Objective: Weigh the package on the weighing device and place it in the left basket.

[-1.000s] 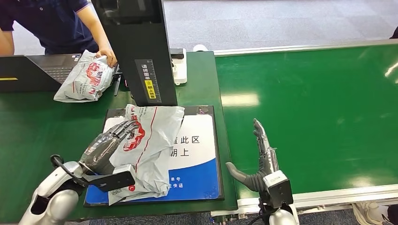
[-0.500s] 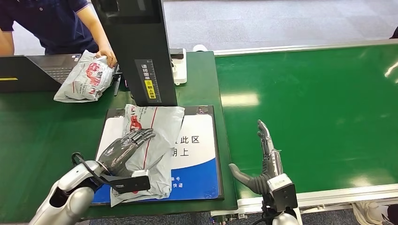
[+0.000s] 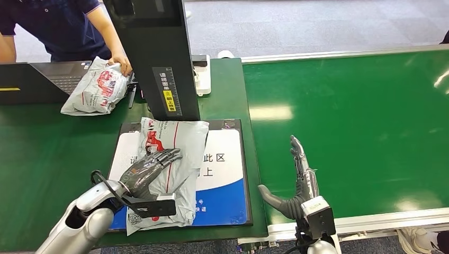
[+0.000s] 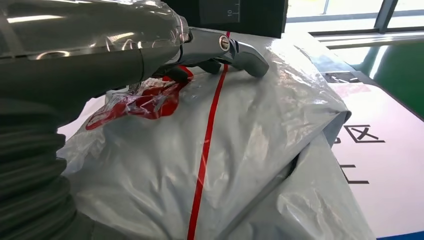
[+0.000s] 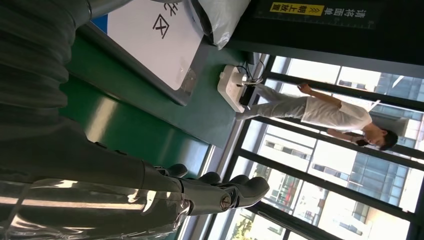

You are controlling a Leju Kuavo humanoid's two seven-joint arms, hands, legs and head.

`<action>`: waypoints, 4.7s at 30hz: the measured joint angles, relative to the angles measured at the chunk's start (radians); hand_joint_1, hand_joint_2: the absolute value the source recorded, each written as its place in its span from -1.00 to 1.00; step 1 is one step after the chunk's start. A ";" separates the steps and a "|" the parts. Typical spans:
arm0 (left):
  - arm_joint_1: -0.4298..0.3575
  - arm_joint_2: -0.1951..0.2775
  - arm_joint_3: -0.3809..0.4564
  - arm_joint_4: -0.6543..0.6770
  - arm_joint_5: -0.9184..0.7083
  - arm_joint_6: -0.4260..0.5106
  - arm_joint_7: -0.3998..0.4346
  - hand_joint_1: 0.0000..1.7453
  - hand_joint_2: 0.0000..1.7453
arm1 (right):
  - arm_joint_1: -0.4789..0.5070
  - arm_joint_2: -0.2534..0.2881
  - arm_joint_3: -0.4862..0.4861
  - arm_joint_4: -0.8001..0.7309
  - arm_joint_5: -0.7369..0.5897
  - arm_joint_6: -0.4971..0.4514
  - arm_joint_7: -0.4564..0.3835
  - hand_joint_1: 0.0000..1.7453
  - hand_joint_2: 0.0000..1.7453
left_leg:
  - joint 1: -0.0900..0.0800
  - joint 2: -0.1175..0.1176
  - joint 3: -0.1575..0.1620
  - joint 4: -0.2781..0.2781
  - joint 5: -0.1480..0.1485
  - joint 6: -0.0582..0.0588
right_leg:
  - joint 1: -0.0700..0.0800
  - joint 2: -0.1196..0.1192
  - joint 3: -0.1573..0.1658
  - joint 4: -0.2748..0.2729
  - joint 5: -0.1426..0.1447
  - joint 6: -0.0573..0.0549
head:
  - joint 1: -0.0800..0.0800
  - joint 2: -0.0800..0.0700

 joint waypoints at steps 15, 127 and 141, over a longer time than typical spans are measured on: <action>-0.037 0.011 -0.032 0.040 0.036 0.052 -0.009 1.00 1.00 | 0.010 0.000 -0.001 0.000 -0.002 -0.004 -0.002 -1.00 1.00 | 0.000 0.000 0.001 0.000 0.000 0.000 | 0.000 0.000 0.002 0.000 0.000 0.000 | 0.000 0.000; -0.206 -0.018 0.587 0.407 -0.486 0.480 0.440 -1.00 1.00 | 0.008 0.032 0.008 0.045 -0.023 -0.074 -0.036 -1.00 1.00 | 0.001 0.000 -0.002 0.000 0.000 0.000 | 0.001 0.000 -0.002 0.000 0.000 0.000 | 0.000 0.000; -0.241 -0.020 0.583 0.479 -0.424 0.453 0.410 -1.00 1.00 | 0.009 0.028 0.011 0.049 -0.024 -0.088 -0.037 -1.00 1.00 | 0.001 0.000 -0.002 0.000 0.000 0.000 | 0.001 0.000 -0.002 0.000 0.000 0.000 | 0.000 0.000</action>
